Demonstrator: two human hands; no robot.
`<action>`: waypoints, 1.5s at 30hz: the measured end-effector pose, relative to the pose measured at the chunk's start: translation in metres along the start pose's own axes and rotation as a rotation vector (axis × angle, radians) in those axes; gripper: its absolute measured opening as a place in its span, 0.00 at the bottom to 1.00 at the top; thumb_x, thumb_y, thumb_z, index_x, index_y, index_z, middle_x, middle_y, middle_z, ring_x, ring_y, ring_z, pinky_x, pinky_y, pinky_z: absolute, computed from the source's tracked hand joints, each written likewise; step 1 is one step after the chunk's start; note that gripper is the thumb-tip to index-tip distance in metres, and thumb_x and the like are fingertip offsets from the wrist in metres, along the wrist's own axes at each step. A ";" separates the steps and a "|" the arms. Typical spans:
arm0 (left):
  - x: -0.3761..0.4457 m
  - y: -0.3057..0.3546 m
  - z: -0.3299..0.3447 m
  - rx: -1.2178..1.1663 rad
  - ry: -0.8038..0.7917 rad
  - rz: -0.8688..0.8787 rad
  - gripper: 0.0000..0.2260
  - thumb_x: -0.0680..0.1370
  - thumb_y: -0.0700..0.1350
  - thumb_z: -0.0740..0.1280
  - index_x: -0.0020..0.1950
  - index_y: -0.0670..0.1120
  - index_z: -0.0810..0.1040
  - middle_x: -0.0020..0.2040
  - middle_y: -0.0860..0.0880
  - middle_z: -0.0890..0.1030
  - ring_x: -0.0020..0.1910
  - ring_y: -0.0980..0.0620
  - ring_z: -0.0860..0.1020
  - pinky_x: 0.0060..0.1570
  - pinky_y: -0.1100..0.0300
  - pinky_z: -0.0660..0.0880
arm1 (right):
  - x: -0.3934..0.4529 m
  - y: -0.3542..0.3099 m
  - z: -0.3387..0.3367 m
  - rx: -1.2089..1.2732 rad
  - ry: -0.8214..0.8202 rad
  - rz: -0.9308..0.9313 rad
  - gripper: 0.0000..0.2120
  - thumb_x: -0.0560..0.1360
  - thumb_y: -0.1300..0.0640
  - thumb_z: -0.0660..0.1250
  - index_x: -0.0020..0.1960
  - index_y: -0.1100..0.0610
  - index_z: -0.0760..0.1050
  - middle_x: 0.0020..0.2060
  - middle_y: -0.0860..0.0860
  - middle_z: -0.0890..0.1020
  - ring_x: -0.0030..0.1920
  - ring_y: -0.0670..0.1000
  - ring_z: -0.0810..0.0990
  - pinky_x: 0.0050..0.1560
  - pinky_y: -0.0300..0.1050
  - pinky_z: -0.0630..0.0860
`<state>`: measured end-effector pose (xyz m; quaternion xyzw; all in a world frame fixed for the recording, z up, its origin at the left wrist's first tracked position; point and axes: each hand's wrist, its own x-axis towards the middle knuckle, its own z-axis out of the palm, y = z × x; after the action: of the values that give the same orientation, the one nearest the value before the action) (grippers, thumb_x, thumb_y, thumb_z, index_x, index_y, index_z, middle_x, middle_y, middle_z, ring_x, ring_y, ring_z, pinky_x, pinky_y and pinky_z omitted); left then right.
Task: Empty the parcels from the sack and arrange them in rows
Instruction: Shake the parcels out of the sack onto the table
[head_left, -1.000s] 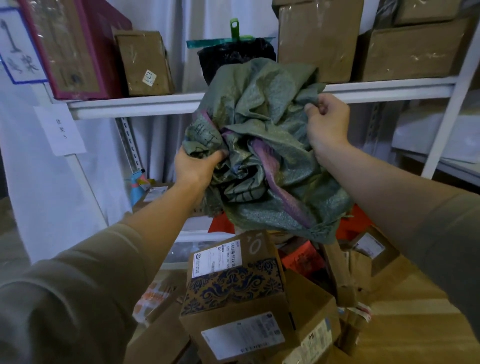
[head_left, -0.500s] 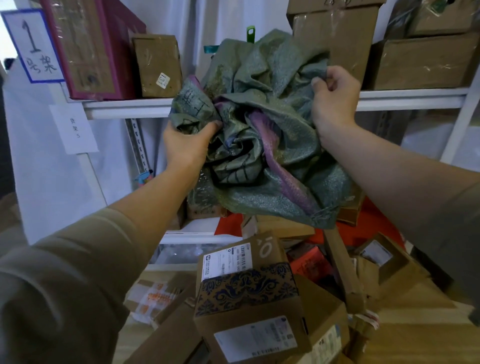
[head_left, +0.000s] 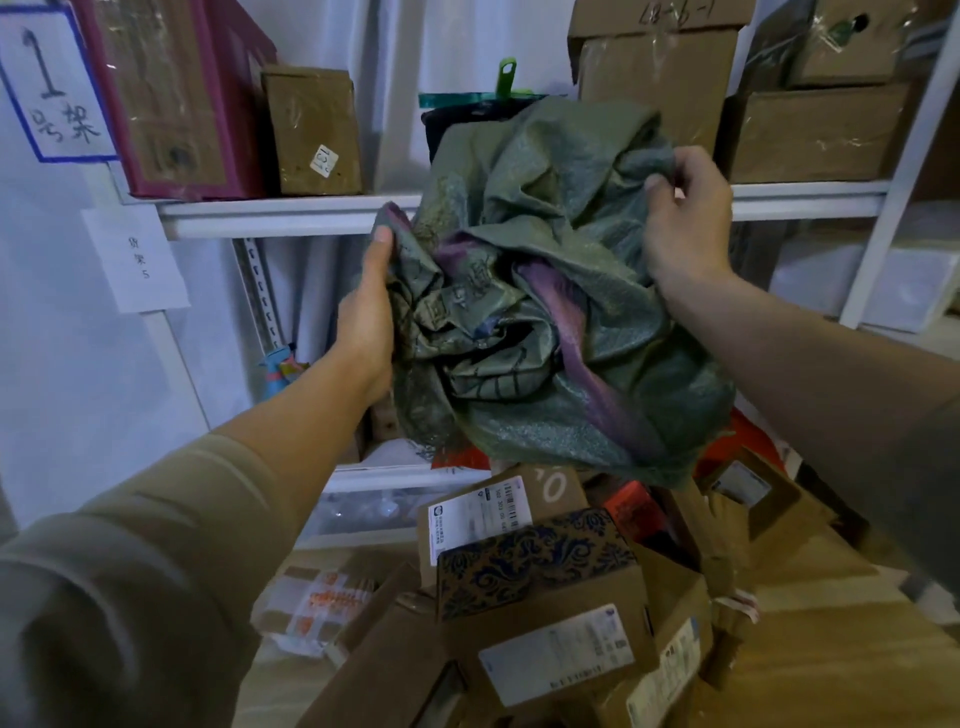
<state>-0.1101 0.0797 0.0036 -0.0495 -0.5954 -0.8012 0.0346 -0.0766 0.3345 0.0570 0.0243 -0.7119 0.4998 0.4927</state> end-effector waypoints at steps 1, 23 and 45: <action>0.002 0.000 -0.003 0.008 0.026 -0.015 0.33 0.69 0.69 0.70 0.63 0.46 0.80 0.52 0.47 0.86 0.49 0.48 0.85 0.50 0.50 0.82 | -0.001 -0.004 0.000 0.014 0.002 -0.007 0.05 0.82 0.63 0.58 0.50 0.55 0.70 0.42 0.51 0.75 0.42 0.45 0.72 0.42 0.34 0.70; -0.070 0.057 0.003 -0.118 0.264 0.224 0.24 0.71 0.53 0.77 0.62 0.46 0.76 0.52 0.45 0.84 0.50 0.44 0.84 0.48 0.45 0.82 | -0.009 -0.091 -0.025 0.224 0.007 -0.197 0.12 0.81 0.64 0.57 0.48 0.48 0.71 0.46 0.50 0.78 0.48 0.47 0.76 0.51 0.39 0.73; -0.297 0.042 0.189 -0.015 0.121 0.292 0.20 0.71 0.50 0.78 0.61 0.50 0.79 0.54 0.48 0.85 0.53 0.46 0.83 0.56 0.44 0.80 | -0.072 -0.103 -0.332 0.131 0.082 -0.038 0.08 0.82 0.64 0.57 0.50 0.53 0.70 0.41 0.44 0.73 0.41 0.41 0.72 0.46 0.34 0.69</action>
<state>0.1965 0.2479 0.0622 -0.0874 -0.5726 -0.7936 0.1861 0.2400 0.4942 0.0807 0.0495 -0.6563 0.5366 0.5281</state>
